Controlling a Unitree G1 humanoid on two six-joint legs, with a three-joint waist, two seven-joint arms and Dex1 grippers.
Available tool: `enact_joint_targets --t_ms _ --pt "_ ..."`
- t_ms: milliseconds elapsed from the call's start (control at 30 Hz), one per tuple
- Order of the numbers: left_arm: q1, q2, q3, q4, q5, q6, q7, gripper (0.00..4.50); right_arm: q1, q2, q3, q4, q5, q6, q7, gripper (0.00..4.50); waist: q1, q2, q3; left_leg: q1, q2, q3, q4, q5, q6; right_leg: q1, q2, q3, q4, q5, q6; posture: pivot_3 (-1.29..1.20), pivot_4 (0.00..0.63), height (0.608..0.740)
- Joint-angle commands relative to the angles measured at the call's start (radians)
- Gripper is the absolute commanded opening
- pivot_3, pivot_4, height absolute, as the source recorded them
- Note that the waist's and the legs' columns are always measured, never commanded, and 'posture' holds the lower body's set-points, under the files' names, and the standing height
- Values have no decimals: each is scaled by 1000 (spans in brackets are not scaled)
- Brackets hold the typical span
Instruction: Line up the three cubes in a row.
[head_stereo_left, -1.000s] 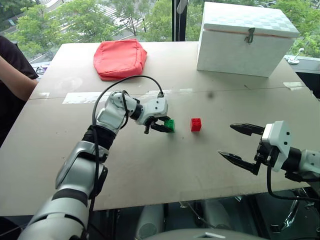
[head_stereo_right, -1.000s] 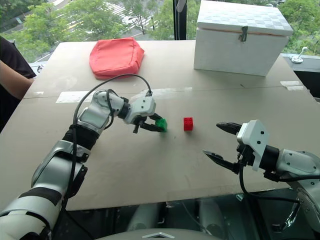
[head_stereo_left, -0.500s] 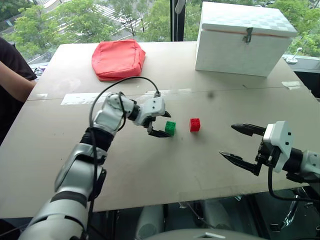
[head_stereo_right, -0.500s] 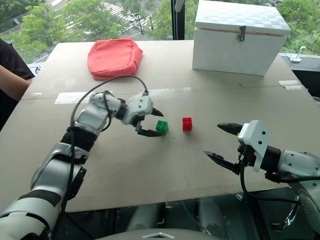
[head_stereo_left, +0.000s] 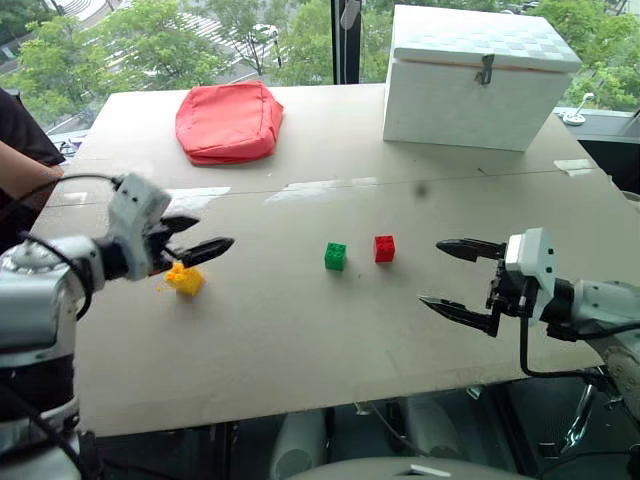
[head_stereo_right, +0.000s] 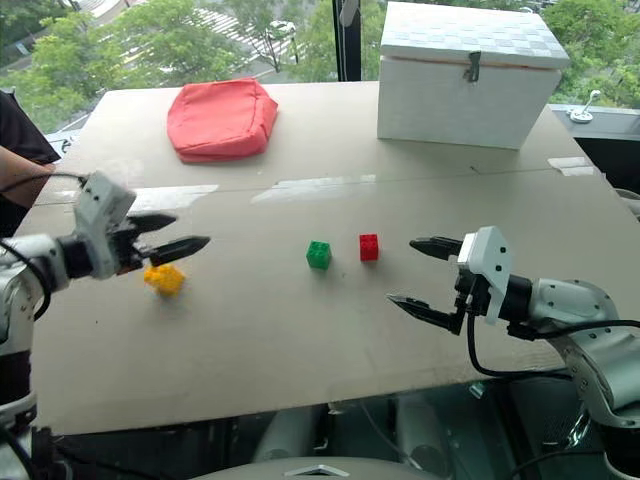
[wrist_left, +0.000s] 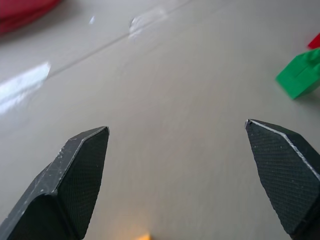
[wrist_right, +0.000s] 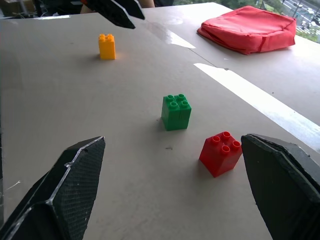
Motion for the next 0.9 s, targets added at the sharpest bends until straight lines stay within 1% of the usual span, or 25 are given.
enact_joint_targets --t_ms 33,133,333,433,467,500,567,600,633,667,733,800,900 --pt "35 48 53 -16 -1 4 43 4468 -22 -2 10 1 9 -39 50 4500 13 -1 0 -1 0 -2 0 0 0 0 0 -2 0 0 0 0 150 740" --pt "43 67 38 12 -5 18 73 4468 -17 -3 11 -1 13 -42 63 4500 27 -1 0 -1 0 -2 0 0 0 0 -1 -2 0 0 0 0 150 740" --pt "24 80 -37 49 -19 -4 75 4468 8 -2 13 -18 -10 -50 58 4500 24 0 0 -1 -1 0 0 0 0 0 -3 -2 -1 0 0 0 150 740" --pt "24 94 -79 87 -6 -49 61 3672 25 -4 10 -28 -17 -52 52 4500 24 0 0 -1 -1 0 0 0 0 0 -3 -2 -1 0 -1 0 150 740" --pt "26 100 -92 99 -8 -59 49 3321 28 -3 9 -30 -19 -52 50 4500 23 0 0 -1 -1 0 0 0 0 0 -3 -2 -1 1 -1 0 150 740" --pt "24 104 -104 118 -6 -73 45 2791 31 -2 7 -32 -20 -51 46 4500 22 0 0 -1 -1 0 0 0 0 0 -2 -2 0 1 -2 0 150 740" --pt "21 117 -127 151 1 -108 30 1910 37 -1 5 -37 -25 -51 40 4500 22 0 0 -1 -1 0 -1 0 0 -1 -3 -2 0 0 -1 0 150 740" --pt "13 120 -134 168 4 -132 26 1401 40 -1 3 -39 -25 -50 36 4500 22 0 0 -1 -1 0 -1 0 0 -1 -3 -2 0 0 -1 0 150 740" --pt "8 123 -139 180 3 -149 23 1266 42 -1 2 -40 -25 -50 33 4500 23 0 0 -1 -1 0 -1 0 0 0 -3 -2 0 0 -1 0 150 740" --pt "2 123 -141 190 3 -171 20 1270 44 -1 1 -41 -25 -49 29 4500 23 0 0 -1 -1 1 -1 0 0 -1 -3 -2 0 0 -1 0 150 740" --pt "-44 115 -150 150 -60 -242 -76 1270 62 -4 -8 -52 -23 -49 25 4500 25 0 0 -1 -1 1 0 0 0 0 -3 -2 0 0 -1 0 150 740" --pt "-77 121 -199 97 -102 -324 -202 1270 78 -9 -20 -64 -18 -49 23 4500 33 -1 0 -2 -1 -1 0 0 0 -1 -3 -3 -1 0 -1 0 150 740" --pt "-137 114 -269 94 -112 -362 -271 1270 91 -14 -31 -72 -13 -48 22 4500 29 0 0 -2 -3 1 0 0 0 0 -5 -2 -1 2 -4 0 150 740"
